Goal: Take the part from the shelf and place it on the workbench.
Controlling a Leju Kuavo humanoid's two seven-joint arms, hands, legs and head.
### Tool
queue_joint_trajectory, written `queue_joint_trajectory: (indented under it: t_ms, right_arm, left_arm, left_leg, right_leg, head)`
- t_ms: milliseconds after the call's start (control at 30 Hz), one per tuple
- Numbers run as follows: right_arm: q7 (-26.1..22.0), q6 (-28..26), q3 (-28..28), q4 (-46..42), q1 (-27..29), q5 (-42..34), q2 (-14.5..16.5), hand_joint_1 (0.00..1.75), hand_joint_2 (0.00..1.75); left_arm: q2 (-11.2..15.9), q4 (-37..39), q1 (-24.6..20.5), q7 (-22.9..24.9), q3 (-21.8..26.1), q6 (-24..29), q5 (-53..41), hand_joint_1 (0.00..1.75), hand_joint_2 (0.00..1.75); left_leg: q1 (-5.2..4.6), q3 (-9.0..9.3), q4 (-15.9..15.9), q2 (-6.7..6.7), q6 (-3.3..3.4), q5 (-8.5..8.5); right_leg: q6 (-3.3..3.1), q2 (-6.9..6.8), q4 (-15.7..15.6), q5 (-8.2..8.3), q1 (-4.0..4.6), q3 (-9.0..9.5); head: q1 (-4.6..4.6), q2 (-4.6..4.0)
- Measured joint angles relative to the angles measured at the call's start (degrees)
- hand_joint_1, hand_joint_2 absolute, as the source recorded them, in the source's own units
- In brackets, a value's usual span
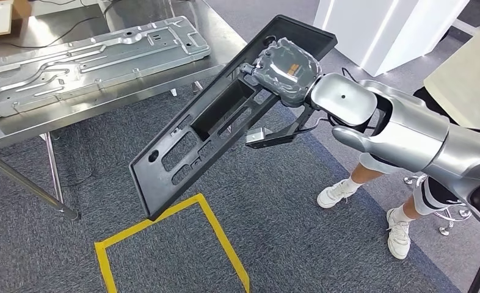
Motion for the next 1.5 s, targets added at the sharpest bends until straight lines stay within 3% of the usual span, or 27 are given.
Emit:
queue_joint_trajectory:
  t_ms: [67, 100, 133, 200, 267, 300, 367, 433, 500, 567, 600, 633, 667, 733, 800, 867, 900, 933, 1000, 1033, 1067, 1100, 1300, 1433, 1500]
  right_arm:
    - [0.00, -0.07, 0.10, 0.00, 0.21, 0.08, -0.16, 1.75, 1.75]
    - [0.00, -0.08, 0.19, 0.00, 0.30, 0.17, -0.20, 1.75, 1.75]
    - [0.01, -0.09, 0.26, 0.00, 0.35, 0.27, -0.23, 1.75, 1.75]
    - [0.08, -0.13, 0.33, 0.00, 0.32, 0.54, -0.25, 1.75, 1.75]
    - [0.19, -0.19, 0.34, -0.06, 0.26, 0.80, -0.29, 1.75, 1.75]
    - [0.22, -0.21, 0.35, -0.10, 0.23, 0.92, -0.35, 1.75, 1.75]
    - [0.28, -0.22, 0.44, -0.16, 0.16, 1.09, -0.49, 1.75, 1.75]
    - [0.31, -0.22, 0.52, -0.22, 0.12, 1.15, -0.54, 1.75, 1.75]
    - [0.34, -0.22, 0.53, -0.29, 0.10, 1.16, -0.58, 1.75, 1.75]
    - [0.36, -0.22, 0.58, -0.32, 0.13, 1.18, -0.62, 1.75, 1.75]
    - [0.36, -0.23, 0.66, -0.33, 0.17, 1.19, -0.62, 1.75, 1.75]
    - [0.36, -0.24, 0.74, -0.33, 0.21, 1.19, -0.62, 1.75, 1.75]
    - [0.36, -0.26, 0.80, -0.35, 0.23, 1.20, -0.62, 1.75, 1.75]
    - [0.38, -0.32, 0.81, -0.39, 0.24, 1.21, -0.70, 1.75, 1.75]
    - [0.45, -0.38, 0.79, -0.43, 0.21, 1.21, -0.96, 1.75, 1.75]
    - [0.35, -0.44, 0.79, -0.53, 0.21, 1.16, -1.10, 1.75, 1.75]
    - [0.22, -0.46, 0.80, -0.58, 0.21, 1.12, -1.08, 1.75, 1.75]
    - [0.05, -0.49, 0.79, -0.66, 0.18, 1.04, -1.15, 1.75, 1.75]
    - [-0.21, -0.56, 0.77, -0.75, 0.13, 0.75, -1.37, 1.75, 1.75]
    - [-0.35, -0.60, 0.75, -0.81, 0.10, 0.58, -1.47, 1.75, 1.75]
    - [-0.48, -0.63, 0.74, -0.87, 0.10, 0.38, -1.50, 1.75, 1.75]
    - [-0.59, -0.64, 0.73, -0.91, 0.10, 0.25, -1.50, 1.75, 1.75]
    - [-0.83, -0.66, 0.72, -0.99, 0.10, 0.08, -1.50, 1.75, 1.75]
    - [-0.87, -0.66, 0.70, -1.05, 0.09, 0.08, -1.52, 1.75, 1.75]
    - [-0.87, -0.66, 0.67, -1.10, 0.09, 0.08, -1.56, 1.75, 1.75]
  left_arm:
    - [0.00, 0.00, 0.02, 0.00, 0.01, 0.00, -0.01, 0.00, 1.75]
    - [0.00, 0.00, 0.03, 0.00, 0.01, 0.00, -0.01, 0.00, 1.75]
    - [0.00, 0.00, 0.04, 0.00, 0.02, 0.00, -0.01, 0.00, 1.75]
    - [-0.03, 0.00, 0.02, 0.00, 0.02, 0.00, -0.01, 0.00, 1.75]
    - [-0.08, 0.00, -0.10, 0.02, 0.03, 0.00, -0.01, 0.00, 1.75]
    - [-0.10, 0.00, -0.15, 0.03, 0.04, 0.00, -0.02, 0.00, 1.75]
    - [-0.07, 0.00, -0.18, 0.04, 0.11, 0.01, -0.01, 0.00, 1.75]
    - [-0.02, 0.00, -0.12, 0.04, 0.18, 0.02, -0.02, 0.00, 1.75]
    - [0.00, 0.00, -0.09, 0.04, 0.21, 0.03, -0.02, 0.00, 1.75]
    - [0.01, 0.00, -0.07, 0.04, 0.22, 0.02, -0.02, 0.00, 1.75]
    - [0.02, 0.00, -0.04, 0.04, 0.24, 0.03, -0.02, 0.00, 1.75]
    - [0.02, 0.00, -0.02, 0.04, 0.25, 0.04, -0.02, 0.00, 1.75]
    - [0.02, 0.00, -0.01, 0.04, 0.27, 0.06, -0.03, 0.00, 1.75]
    - [0.02, 0.00, -0.06, 0.04, 0.29, 0.11, -0.03, 0.00, 1.75]
    - [0.02, 0.00, -0.14, 0.04, 0.30, 0.16, -0.03, 0.00, 1.75]
    - [0.02, 0.00, -0.16, 0.03, 0.31, 0.19, -0.04, 0.00, 1.75]
    - [0.02, 0.00, -0.12, 0.02, 0.32, 0.21, -0.07, 0.00, 1.75]
    - [0.01, 0.00, -0.11, 0.00, 0.32, 0.23, -0.11, 0.00, 1.75]
    - [-0.03, 0.00, -0.08, -0.06, 0.32, 0.26, -0.18, 0.00, 1.75]
    - [-0.06, 0.00, -0.06, -0.09, 0.32, 0.26, -0.20, 0.00, 1.75]
    - [-0.09, 0.00, -0.03, -0.12, 0.32, 0.27, -0.20, 0.00, 1.75]
    - [-0.11, 0.00, -0.01, -0.16, 0.33, 0.27, -0.20, 0.00, 1.75]
    - [-0.15, 0.00, -0.01, -0.30, 0.33, 0.26, -0.21, 0.00, 1.75]
    - [-0.15, 0.00, -0.02, -0.82, 0.33, 0.27, -0.50, 0.00, 1.75]
    - [-0.15, 0.00, -0.03, -0.94, 0.33, 0.30, -0.55, 0.00, 1.75]
  left_leg:
    - [-0.14, -0.06, 0.15, -0.08, 0.05, -0.09]
    - [-0.19, -0.09, 0.30, -0.25, -0.01, -0.16]
    - [-0.21, -0.11, 0.52, -0.51, -0.12, -0.28]
    - [-0.20, -0.27, 1.14, -1.11, -0.53, -0.63]
    - [-0.22, -0.78, 1.77, -1.76, -1.05, -0.86]
    - [-0.17, -1.07, 1.87, -2.09, -1.33, -0.81]
    - [-0.12, -1.43, 1.92, -2.71, -1.90, -0.72]
    - [-0.17, -2.39, 3.82, -1.57, -2.67, -2.08]
    - [0.17, -5.34, 10.05, 0.50, -3.60, -5.39]
    - [0.72, -8.68, 16.65, 1.39, -4.22, -7.71]
    - [0.94, -9.24, 17.54, 1.56, -4.42, -7.41]
    - [1.11, -8.61, 16.12, 1.76, -4.55, -6.06]
    - [1.24, -6.98, 12.76, 2.31, -4.61, -4.01]
    - [0.94, -3.25, 5.27, 4.60, -4.47, -1.16]
    - [0.52, -1.84, 2.19, 5.88, -3.88, -0.81]
    - [0.48, -1.75, 1.89, 5.03, -2.97, -0.75]
    - [0.48, -1.60, 1.70, 4.58, -2.60, -0.67]
    - [0.46, -1.42, 1.55, 4.21, -2.34, -0.57]
    - [0.24, -1.09, 1.56, 3.52, -2.18, -0.64]
    - [0.10, -1.01, 1.64, 3.25, -2.16, -0.76]
    - [0.00, -0.95, 1.66, 3.01, -2.09, -0.85]
    - [-0.05, -0.96, 1.64, 2.88, -2.04, -0.89]
    - [-0.08, -1.01, 1.67, 2.88, -1.79, -1.03]
    - [-0.09, -1.02, 1.69, 2.90, -1.76, -1.06]
    - [-0.08, -1.02, 1.69, 2.95, -1.74, -1.07]
  right_leg:
    - [0.03, -0.02, 6.04, -1.99, 0.06, -2.96]
    - [0.01, -0.01, 6.38, -1.45, 0.06, -3.17]
    - [-0.08, 0.04, 4.48, 0.05, 0.05, -2.24]
    - [-0.45, 1.32, -3.03, 3.46, 0.00, 1.61]
    - [-0.84, 2.56, -7.83, 4.84, 0.18, 3.90]
    - [-1.00, 2.63, -8.14, 4.67, 0.31, 3.94]
    - [-1.50, 1.50, -8.40, 5.00, 0.26, 3.95]
    - [-2.08, 0.28, -8.72, 5.15, -0.09, 4.19]
    - [-2.48, -0.94, -8.84, 5.10, -0.16, 4.33]
    - [-2.64, -2.11, -8.83, 4.98, -0.16, 4.37]
    - [-2.62, -2.67, -8.83, 4.91, -0.21, 4.43]
    - [-2.53, -3.21, -8.82, 4.81, -0.28, 4.55]
    - [-2.36, -3.74, -8.82, 4.68, -0.35, 4.74]
    - [-1.84, -4.67, -8.78, 4.33, -0.21, 5.12]
    - [-1.26, -5.46, -8.86, 4.13, 0.24, 5.41]
    - [-0.62, -6.33, -9.15, 3.98, 0.37, 5.76]
    - [-0.34, -6.02, -8.98, 3.61, 0.21, 5.85]
    - [-0.55, -5.48, -8.90, 3.45, 0.16, 5.85]
    - [-2.60, -4.12, -8.89, 3.30, 0.18, 5.84]
    - [-3.67, -4.07, -9.18, 3.59, 0.27, 5.94]
    - [-4.27, -4.14, -9.35, 3.70, 0.29, 6.08]
    - [-4.27, -4.20, -9.44, 3.76, 0.29, 6.20]
    - [-3.53, -4.18, -9.91, 4.14, 0.28, 6.41]
    - [-1.55, -4.18, -10.21, 4.17, 0.16, 6.54]
    - [-1.00, -4.17, -10.26, 4.16, 0.11, 6.56]
  head:
    - [-0.01, 0.00]
    - [-0.01, 0.00]
    - [-0.01, 0.00]
    - [-0.01, 0.00]
    - [-0.01, 0.00]
    - [-0.02, 0.00]
    - [-0.01, 0.00]
    - [-0.15, 0.00]
    - [-0.29, 0.00]
    - [-0.29, 0.00]
    - [-0.29, 0.00]
    - [-0.29, 0.00]
    - [-0.30, 0.00]
    - [-0.28, 0.00]
    - [-0.17, 0.00]
    - [-0.09, 0.00]
    - [-0.08, -0.01]
    - [-0.09, 0.00]
    - [-0.09, 0.00]
    - [-0.10, 0.01]
    - [-0.09, 0.00]
    - [-0.07, 0.00]
    - [-0.10, 0.00]
    - [-0.10, 0.00]
    - [-0.10, 0.00]
